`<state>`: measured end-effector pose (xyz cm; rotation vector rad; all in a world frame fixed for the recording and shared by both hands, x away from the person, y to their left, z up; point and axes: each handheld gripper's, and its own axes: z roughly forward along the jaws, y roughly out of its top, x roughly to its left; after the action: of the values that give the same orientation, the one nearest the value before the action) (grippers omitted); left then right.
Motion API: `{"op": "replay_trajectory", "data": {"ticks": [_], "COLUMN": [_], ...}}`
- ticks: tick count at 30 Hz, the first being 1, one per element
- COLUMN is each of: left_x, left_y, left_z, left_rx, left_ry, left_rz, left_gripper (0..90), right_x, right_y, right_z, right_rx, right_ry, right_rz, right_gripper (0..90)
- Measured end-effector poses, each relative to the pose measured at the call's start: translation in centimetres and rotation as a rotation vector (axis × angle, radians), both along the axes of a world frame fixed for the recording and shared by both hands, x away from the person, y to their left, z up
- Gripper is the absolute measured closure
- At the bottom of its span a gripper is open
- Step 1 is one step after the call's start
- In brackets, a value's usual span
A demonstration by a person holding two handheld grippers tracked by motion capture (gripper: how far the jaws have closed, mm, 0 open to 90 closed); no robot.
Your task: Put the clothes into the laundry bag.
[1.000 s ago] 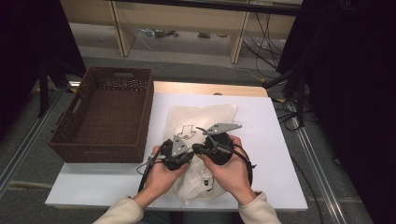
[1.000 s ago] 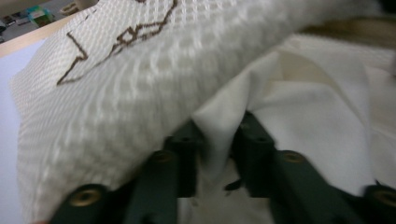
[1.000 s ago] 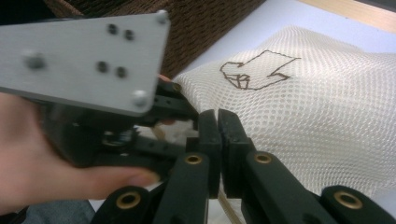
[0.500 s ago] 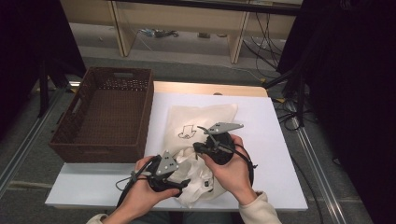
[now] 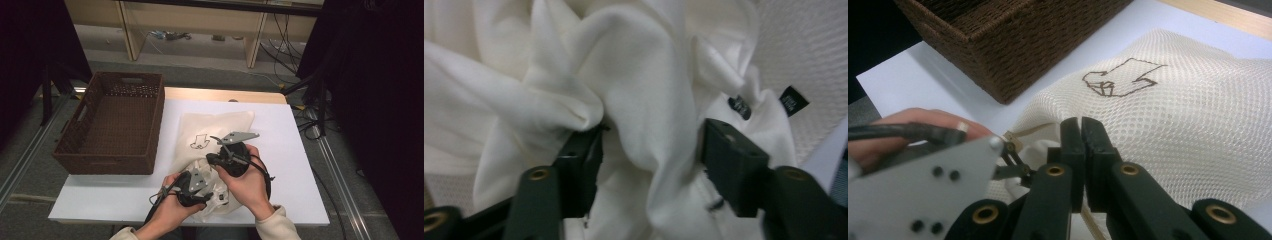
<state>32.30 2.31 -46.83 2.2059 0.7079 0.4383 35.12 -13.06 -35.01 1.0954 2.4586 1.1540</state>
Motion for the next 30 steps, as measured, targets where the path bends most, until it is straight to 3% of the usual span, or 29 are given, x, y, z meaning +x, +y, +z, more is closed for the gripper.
{"op": "replay_trajectory", "data": {"ticks": [2,3,4,7,8,12,14,20,21,22,24,26,27,30], "left_x": [0.1,0.3,0.3,0.5,0.6,1.0,1.4,2.9,3.2,3.4,3.7,3.9,3.6,3.2], "left_y": [-0.3,0.0,-0.2,0.1,0.6,0.9,1.1,1.2,1.2,1.2,1.2,1.2,1.1,1.1], "left_z": [-0.4,-0.3,-0.5,-0.1,0.4,1.2,1.6,2.0,1.9,1.7,1.2,0.9,0.7,0.6], "left_rx": [-0.024,0.017,-0.042,-0.073,-0.026,-0.071,-0.084,-0.121,-0.112,-0.109,-0.101,-0.092,-0.103,-0.115], "left_ry": [-0.006,-0.005,-0.003,-0.002,0.002,-0.018,-0.024,-0.048,-0.054,-0.051,-0.056,-0.087,-0.042,-0.015], "left_rz": [0.025,0.002,0.031,0.051,0.016,0.041,0.056,0.110,0.116,0.125,0.132,0.102,0.112,0.082], "left_gripper": [52.8,58.6,65.1,82.7,84.7,86.2,86.3,86.3,86.2,86.1,85.9,85.3,83.6,68.0], "right_x": [0.1,0.0,0.0,0.0,0.0,-0.1,0.0,-0.1,0.0,-0.2,0.1,0.2,0.1,0.1], "right_y": [0.0,0.0,0.0,0.0,0.0,0.1,0.1,0.2,0.1,0.2,0.0,-0.1,-0.1,-0.1], "right_z": [-0.1,-0.1,0.0,0.0,0.0,0.0,0.0,0.0,0.0,0.0,-0.1,-0.2,-0.1,-0.1], "right_rx": [0.014,0.016,0.013,0.011,0.010,0.019,0.002,0.007,0.004,0.017,0.027,0.028,0.019,0.014], "right_ry": [-0.004,0.011,0.010,-0.001,0.000,0.009,-0.021,-0.022,-0.024,0.008,0.001,0.003,0.017,0.007], "right_rz": [0.001,-0.009,-0.012,-0.010,-0.009,-0.013,0.014,0.012,0.015,-0.013,0.001,0.002,-0.018,-0.013], "right_gripper": [90.0,89.9,89.9,89.9,89.9,90.0,89.9,90.0,89.9,89.9,89.9,89.9,89.9,89.9]}}
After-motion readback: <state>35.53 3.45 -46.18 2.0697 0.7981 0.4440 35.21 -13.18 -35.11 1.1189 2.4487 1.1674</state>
